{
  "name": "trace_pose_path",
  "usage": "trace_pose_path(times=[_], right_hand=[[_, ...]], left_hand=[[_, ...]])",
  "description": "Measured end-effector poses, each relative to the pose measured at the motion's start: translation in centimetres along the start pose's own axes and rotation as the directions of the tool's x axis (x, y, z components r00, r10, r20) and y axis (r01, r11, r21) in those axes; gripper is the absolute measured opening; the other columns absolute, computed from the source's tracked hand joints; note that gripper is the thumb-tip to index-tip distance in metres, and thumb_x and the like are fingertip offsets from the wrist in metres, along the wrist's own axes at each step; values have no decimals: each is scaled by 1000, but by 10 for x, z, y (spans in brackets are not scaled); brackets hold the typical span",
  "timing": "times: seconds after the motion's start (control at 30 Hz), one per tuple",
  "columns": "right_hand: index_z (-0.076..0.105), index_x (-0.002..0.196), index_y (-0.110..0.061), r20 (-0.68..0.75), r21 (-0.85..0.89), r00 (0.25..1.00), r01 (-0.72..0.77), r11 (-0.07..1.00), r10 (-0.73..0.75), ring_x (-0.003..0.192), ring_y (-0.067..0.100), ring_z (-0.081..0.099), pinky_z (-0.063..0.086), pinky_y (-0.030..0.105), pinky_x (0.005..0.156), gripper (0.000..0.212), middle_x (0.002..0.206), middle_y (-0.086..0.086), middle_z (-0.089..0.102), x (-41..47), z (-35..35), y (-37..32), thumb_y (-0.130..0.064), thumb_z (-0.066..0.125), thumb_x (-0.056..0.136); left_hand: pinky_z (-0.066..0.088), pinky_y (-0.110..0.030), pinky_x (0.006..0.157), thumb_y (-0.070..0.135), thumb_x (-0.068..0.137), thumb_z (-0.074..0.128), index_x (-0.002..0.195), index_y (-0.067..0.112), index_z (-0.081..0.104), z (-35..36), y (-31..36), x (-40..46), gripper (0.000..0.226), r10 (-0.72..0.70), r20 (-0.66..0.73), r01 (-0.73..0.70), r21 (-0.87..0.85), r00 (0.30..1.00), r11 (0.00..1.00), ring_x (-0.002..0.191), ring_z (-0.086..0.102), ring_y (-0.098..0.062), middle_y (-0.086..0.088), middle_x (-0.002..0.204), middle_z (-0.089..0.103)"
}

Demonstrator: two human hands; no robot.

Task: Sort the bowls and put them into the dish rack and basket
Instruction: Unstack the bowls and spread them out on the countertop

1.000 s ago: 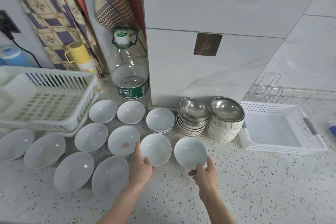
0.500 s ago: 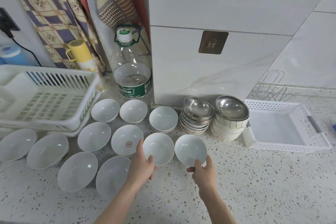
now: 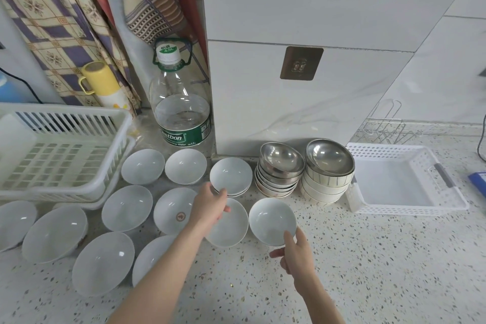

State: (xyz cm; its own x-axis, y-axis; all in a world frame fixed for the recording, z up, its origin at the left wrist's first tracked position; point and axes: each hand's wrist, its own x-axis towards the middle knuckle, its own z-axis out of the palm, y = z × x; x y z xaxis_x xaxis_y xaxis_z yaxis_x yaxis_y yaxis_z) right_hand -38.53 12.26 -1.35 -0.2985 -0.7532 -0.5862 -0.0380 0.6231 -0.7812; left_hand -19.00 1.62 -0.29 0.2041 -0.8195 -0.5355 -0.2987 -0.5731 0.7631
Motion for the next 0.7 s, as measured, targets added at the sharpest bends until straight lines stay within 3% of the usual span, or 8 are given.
trace_pose_path(times=[0.17, 0.27, 0.33, 0.47, 0.63, 0.7], right_hand=[[19, 154, -23, -54, -71, 998, -25, 997, 21, 46, 14, 43, 41, 25, 46, 60, 60, 9, 72, 0, -14, -2, -34, 39, 99], [24, 153, -21, -136, -79, 991, 10, 997, -21, 64, 17, 51, 52, 41, 75, 60, 59, 4, 72, -1, -19, -5, -38, 42, 98], [30, 151, -20, -192, -91, 979, 45, 995, -62, 78, 20, 58, 51, 50, 88, 58, 59, 2, 72, -2, -22, -9, -38, 45, 97], [45, 141, -20, -268, -131, 943, 166, 977, -196, 79, 10, 64, 46, 32, 65, 47, 58, -7, 71, -5, -22, -27, -37, 46, 97], [60, 114, -27, -282, -136, 912, 268, 954, -297, 79, 14, 64, 50, 37, 71, 24, 58, -6, 70, 4, -17, -71, -35, 46, 95], [62, 91, -23, -303, -149, 894, 299, 943, -331, 68, 10, 62, 45, 32, 62, 20, 56, -6, 69, 11, -13, -89, -35, 46, 94]], left_hand=[[24, -14, 34, 20, 91, 47, 117, 7, 41, 4, 17, 26, 30, -55, 27, 52, 106, 998, 993, 25, 41, -10, -17, 70, 70], [24, -12, 32, 6, 87, 36, 119, 12, 41, 5, 16, 32, 33, -29, 9, 28, 100, 1000, 995, 27, 51, -10, -20, 74, 70], [24, -13, 32, 3, 87, 34, 119, 17, 42, 6, 14, 33, 36, -10, -2, 10, 76, 1000, 997, 31, 54, -13, -19, 73, 70], [24, -16, 33, 0, 87, 34, 119, 24, 45, 6, 15, 31, 41, 43, -26, -44, -34, 999, 998, 41, 59, -19, -20, 78, 70], [25, -19, 35, -1, 91, 34, 120, 26, 46, 0, 15, 25, 41, 77, -34, -81, -124, 996, 989, 52, 64, -20, -13, 80, 66], [25, -19, 36, -1, 91, 34, 120, 27, 47, -4, 15, 21, 42, 91, -37, -96, -151, 995, 984, 52, 64, -18, -10, 83, 65]])
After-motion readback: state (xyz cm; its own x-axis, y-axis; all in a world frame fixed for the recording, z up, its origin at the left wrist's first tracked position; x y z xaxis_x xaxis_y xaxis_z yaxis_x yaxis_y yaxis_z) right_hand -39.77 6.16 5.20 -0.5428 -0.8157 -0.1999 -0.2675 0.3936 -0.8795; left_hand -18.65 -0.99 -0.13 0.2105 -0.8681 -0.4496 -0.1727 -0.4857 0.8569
